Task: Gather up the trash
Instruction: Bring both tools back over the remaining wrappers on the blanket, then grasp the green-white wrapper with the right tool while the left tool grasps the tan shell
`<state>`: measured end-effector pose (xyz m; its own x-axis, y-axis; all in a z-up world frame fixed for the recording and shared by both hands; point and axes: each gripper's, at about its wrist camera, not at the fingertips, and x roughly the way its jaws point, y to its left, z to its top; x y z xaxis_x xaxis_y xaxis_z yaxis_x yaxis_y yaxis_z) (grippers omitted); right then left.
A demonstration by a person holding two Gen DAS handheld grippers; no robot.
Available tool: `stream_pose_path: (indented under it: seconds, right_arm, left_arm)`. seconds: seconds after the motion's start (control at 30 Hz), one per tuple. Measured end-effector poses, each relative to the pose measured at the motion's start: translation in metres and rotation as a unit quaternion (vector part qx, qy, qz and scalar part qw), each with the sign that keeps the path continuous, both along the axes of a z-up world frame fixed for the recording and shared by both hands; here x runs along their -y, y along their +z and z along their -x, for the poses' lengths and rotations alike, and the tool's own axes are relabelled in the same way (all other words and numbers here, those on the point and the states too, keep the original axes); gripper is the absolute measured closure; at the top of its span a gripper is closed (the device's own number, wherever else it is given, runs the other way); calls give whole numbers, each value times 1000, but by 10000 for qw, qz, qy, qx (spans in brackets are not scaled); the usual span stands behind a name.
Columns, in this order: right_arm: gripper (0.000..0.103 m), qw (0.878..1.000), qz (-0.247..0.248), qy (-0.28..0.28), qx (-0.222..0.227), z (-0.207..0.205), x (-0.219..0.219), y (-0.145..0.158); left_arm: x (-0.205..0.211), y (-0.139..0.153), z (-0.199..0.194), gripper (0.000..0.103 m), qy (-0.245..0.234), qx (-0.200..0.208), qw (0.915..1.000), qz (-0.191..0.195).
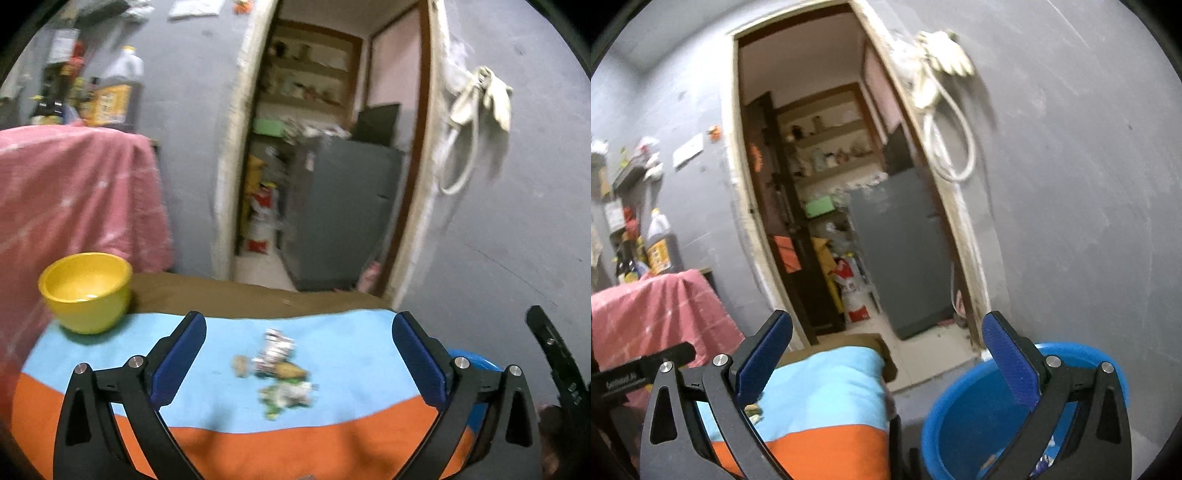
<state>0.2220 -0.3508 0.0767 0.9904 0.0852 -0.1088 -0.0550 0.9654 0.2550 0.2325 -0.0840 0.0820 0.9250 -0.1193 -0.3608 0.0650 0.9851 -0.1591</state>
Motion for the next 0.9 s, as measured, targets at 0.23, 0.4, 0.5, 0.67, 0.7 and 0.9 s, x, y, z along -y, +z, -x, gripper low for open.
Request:
stream_pose_path:
  seconds: [0.23,0.4,0.5,0.67,0.7,0.9]
  right_arm:
    - [0,9980,445,215,387,8,-39,6]
    - [0,9948,783,391,520,8,-64,6]
    - [0,9926,955,522,533,8,-79,5]
    - [0,9886,1214,766,451,6,-100,-1]
    - [0,9874,1276,840,422,6,-105,-2]
    - [0,9796,1656,1136,103,-4,-134,-11]
  left_arm:
    - [-33,-2,21,4,841,427,9953,-198]
    - [-49,-7,29,3,1090,603,9918,-299]
    - [-61,-10,31,3,1165,596,9909,-301]
    - [-74,-16,34,3,1264,566,9897,-353]
    - [-78,-17,33,3,1284,551,9894,-393]
    - [-96,-24,27,3,1391,386,9878,-582]
